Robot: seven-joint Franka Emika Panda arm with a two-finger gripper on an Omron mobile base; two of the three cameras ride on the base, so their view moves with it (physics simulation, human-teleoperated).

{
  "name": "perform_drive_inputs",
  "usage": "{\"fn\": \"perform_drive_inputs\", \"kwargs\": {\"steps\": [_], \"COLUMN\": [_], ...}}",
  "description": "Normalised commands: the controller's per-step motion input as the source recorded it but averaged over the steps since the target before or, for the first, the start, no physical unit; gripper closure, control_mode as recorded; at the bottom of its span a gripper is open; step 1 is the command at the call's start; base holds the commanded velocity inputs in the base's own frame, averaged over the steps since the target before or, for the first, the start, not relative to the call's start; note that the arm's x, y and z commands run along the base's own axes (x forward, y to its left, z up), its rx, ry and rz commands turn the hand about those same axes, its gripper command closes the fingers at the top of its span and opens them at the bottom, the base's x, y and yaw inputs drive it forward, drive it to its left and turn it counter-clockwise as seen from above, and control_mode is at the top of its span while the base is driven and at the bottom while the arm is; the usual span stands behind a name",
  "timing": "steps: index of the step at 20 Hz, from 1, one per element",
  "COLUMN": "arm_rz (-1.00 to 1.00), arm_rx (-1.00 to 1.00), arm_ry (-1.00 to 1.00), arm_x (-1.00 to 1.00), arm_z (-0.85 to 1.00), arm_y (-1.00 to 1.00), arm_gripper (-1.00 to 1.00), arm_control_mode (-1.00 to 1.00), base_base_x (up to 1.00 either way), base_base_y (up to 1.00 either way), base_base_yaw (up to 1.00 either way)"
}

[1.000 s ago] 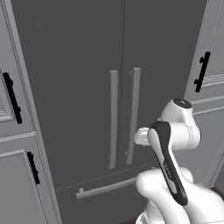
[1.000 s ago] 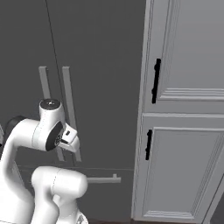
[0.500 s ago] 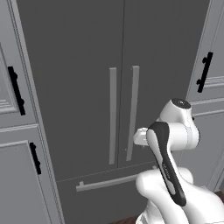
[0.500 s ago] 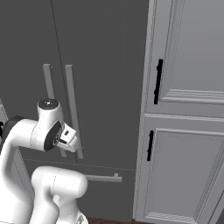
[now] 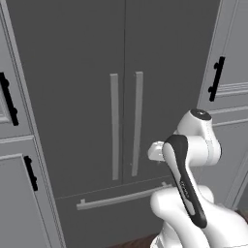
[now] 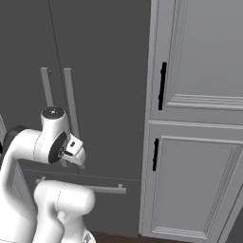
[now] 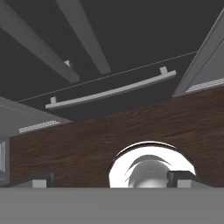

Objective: Grab a lemon wedge from the fridge and one ice cube from the ice bowl, and put them in the glass of lemonade.

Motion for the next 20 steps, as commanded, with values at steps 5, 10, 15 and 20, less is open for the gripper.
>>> {"fn": "perform_drive_inputs", "kwargs": {"steps": [5,10,15,20], "arm_rz": [0.0,0.0,0.0,0.0], "arm_rx": [0.0,0.0,0.0,0.0], "arm_ry": [0.0,0.0,0.0,0.0], "arm_x": [0.0,0.0,0.0,0.0], "arm_z": [0.0,0.0,0.0,0.0], "arm_y": [0.0,0.0,0.0,0.0], "arm_gripper": [-1.0,-1.0,-1.0,-1.0], "arm_control_mode": [1.0,1.0,1.0,1.0], "base_base_x": [-0.4,-0.31,-0.46,-0.29], "base_base_y": [0.33,0.14,0.09,0.24], "base_base_yaw": [-0.01,-0.04,-0.07,-0.01]}}
